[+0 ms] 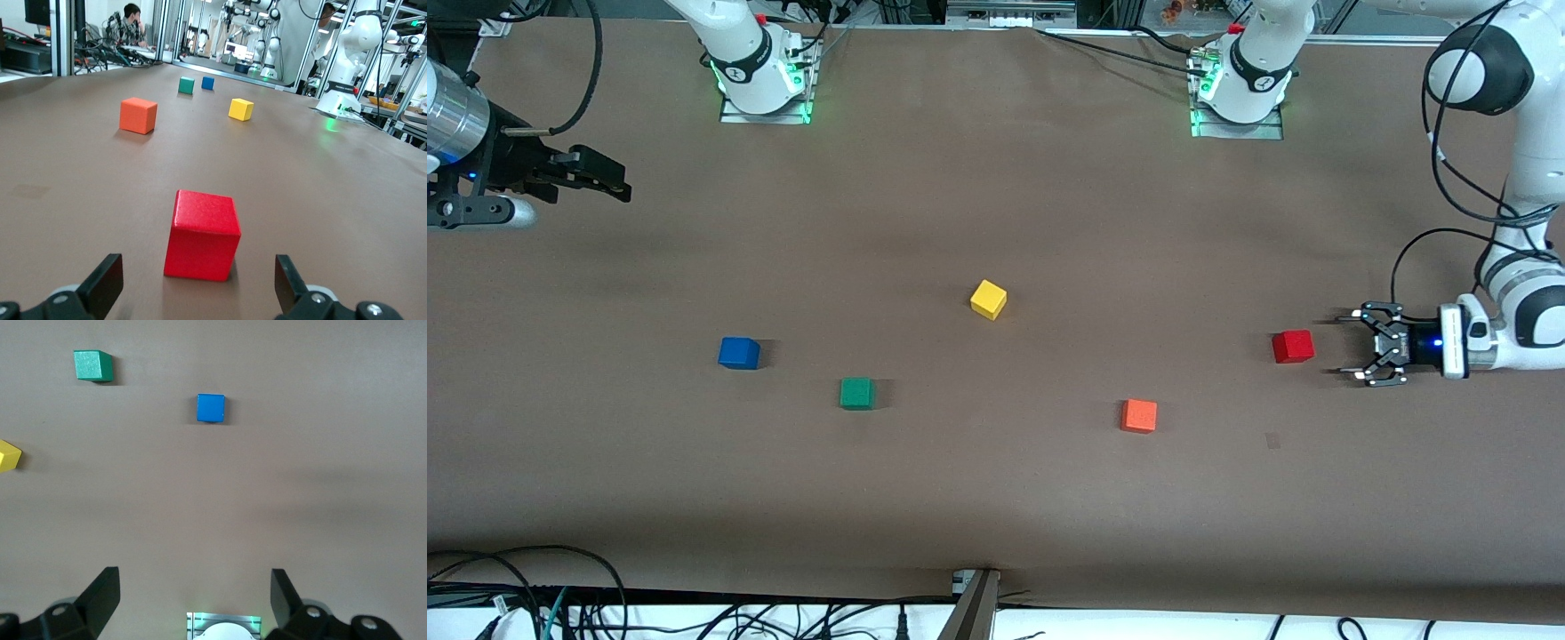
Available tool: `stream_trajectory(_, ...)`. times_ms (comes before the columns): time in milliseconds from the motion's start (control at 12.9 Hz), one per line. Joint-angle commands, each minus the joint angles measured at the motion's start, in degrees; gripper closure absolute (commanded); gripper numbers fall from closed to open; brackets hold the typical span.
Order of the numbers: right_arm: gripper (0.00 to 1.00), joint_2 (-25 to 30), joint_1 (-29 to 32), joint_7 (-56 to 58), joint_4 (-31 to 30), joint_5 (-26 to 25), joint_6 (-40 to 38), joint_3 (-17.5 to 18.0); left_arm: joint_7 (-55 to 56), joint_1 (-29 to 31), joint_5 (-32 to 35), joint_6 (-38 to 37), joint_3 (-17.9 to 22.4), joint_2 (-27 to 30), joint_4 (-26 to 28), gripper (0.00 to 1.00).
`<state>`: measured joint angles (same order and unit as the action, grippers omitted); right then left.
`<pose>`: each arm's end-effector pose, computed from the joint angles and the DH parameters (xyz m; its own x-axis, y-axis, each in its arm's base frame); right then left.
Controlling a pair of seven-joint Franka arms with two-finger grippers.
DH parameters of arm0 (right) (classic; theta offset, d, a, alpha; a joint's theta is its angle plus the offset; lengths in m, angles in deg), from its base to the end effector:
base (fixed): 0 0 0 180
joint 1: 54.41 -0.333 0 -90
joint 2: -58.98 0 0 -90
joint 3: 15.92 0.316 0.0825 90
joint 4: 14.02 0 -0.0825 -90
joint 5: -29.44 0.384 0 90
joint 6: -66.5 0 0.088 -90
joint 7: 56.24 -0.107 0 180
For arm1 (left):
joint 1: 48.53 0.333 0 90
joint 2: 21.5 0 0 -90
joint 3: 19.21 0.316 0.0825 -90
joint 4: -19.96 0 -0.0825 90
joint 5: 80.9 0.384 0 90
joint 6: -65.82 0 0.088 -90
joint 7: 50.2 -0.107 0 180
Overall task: Pass red block to right arm, stack on blue
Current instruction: 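Close the left gripper on the red cube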
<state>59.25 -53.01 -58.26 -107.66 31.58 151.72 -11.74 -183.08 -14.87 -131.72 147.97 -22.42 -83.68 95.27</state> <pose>0.5403 0.0306 0.5908 0.9896 0.0159 -0.1429 0.0114 -0.9994 -0.0319 0.5908 0.2486 0.0816 0.1886 -0.2888 0.9386 -0.9807 -0.0050 0.1955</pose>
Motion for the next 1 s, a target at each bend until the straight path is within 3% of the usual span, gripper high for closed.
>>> stream_trajectory(0, 0.00, 0.08, 0.27, 0.44, 0.83, 0.93, -0.94, -0.05, -5.18, -1.23, -1.92, -0.93, 0.40, -1.80, -1.39, 0.00)
stream_trajectory(463, 0.00, 0.08, 0.27, 0.44, 0.83, 0.93, -0.94, -0.05, -9.66, -3.34, -4.91, -0.93, 0.23, -4.27, -1.65, 0.03)
stream_trajectory(541, 0.00, 0.08, 0.27, 0.44, 0.83, 0.93, -0.94, -0.05, -10.02, -3.42, -4.91, -0.93, 0.14, -4.27, -1.74, 0.20)
stream_trajectory(618, 0.00, 0.08, 0.27, 0.44, 0.83, 0.93, -0.94, -0.05, -10.11, -3.51, -4.91, -0.93, 0.05, -4.27, -2.00, 0.43)
stream_trajectory(695, 0.00, 0.08, 0.27, 0.44, 0.83, 0.93, -0.94, -0.05, -11.16, -4.12, -4.82, -0.93, 0.05, -4.09, -2.27, 0.76)
stream_trajectory(772, 0.00, 0.08, 0.27, 0.44, 0.83, 0.93, -0.94, -0.05, -12.38, -4.22, -4.82, -1.02, 0.05, -3.83, -2.36, 1.00)
stream_trajectory(927, 0.00, 0.08, 0.27, 0.44, 0.83, 0.93, -0.94, -0.05, -12.22, -4.30, -4.82, -1.02, 0.05, -3.83, -2.36, 1.00)
